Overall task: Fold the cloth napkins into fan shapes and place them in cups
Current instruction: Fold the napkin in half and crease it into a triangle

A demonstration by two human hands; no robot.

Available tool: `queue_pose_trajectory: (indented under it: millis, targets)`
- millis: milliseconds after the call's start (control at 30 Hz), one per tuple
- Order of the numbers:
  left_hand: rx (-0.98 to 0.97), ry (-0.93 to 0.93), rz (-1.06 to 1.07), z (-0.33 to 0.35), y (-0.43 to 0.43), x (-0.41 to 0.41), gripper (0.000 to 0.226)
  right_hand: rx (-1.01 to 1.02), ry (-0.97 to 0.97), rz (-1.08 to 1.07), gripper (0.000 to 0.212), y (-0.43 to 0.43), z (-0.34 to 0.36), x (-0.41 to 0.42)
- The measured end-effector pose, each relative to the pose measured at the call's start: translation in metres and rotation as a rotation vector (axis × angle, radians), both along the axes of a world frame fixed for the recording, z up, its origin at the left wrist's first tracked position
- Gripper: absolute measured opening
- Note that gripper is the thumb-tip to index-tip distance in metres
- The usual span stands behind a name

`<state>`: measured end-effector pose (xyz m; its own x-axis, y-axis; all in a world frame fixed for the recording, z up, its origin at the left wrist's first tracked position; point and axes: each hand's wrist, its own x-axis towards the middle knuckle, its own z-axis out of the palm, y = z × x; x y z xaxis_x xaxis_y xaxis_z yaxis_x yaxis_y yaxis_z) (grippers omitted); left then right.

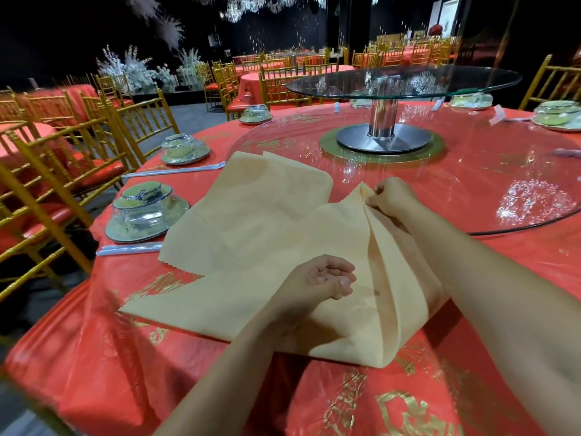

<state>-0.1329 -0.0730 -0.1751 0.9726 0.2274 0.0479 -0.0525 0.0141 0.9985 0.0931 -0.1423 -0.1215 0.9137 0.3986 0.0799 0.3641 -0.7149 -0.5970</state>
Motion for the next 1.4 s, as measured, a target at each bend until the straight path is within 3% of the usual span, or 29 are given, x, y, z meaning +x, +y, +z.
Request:
queue_pose_trajectory:
  millis: [167,267,400,500,600,700,767,933,1067,1200,1300,1400]
  targets:
    - [-0.123,-0.015,-0.01,0.004,0.006,0.0,0.029,0.318,-0.047,0.082,0.016,-0.016,0.002,-0.006]
    - [-0.115,0.018,0.036,0.01,0.009,-0.001,0.025,0.401,0.003,0.119,0.01,-0.024,0.008,-0.011]
    - [0.242,0.039,0.418,0.015,0.028,0.008,0.01,0.449,0.094,0.147,0.017,-0.033,0.012,-0.021]
    - [0.665,0.056,0.587,0.018,0.051,0.013,0.035,0.509,0.13,0.177,0.023,-0.044,0.021,-0.034]
    - [0.801,0.178,0.478,0.023,0.064,0.013,0.05,0.571,0.169,0.183,0.02,-0.057,0.032,-0.043]
    - [0.934,0.235,0.422,0.027,0.063,0.008,0.039,0.593,0.156,0.145,0.004,-0.07,0.04,-0.046]
    - [0.92,0.191,0.419,0.032,0.06,0.004,0.021,0.602,0.148,0.12,0.006,-0.078,0.043,-0.047]
    - [0.936,0.176,0.398,0.035,0.063,-0.008,0.03,0.577,0.153,0.048,0.013,-0.091,0.045,-0.053]
    - [0.779,0.135,0.317,0.053,0.059,-0.021,0.029,0.499,0.166,0.049,0.016,-0.098,0.055,-0.063]
    - [0.423,0.278,0.163,0.096,0.07,-0.036,0.021,0.49,0.219,0.069,0.029,-0.108,0.08,-0.075]
    - [0.685,0.429,0.13,0.116,0.084,-0.039,0.02,0.455,0.266,0.076,0.028,-0.103,0.088,-0.077]
    - [0.972,0.505,0.163,0.098,0.094,-0.03,0.03,0.257,0.264,0.07,0.026,-0.088,0.066,-0.076]
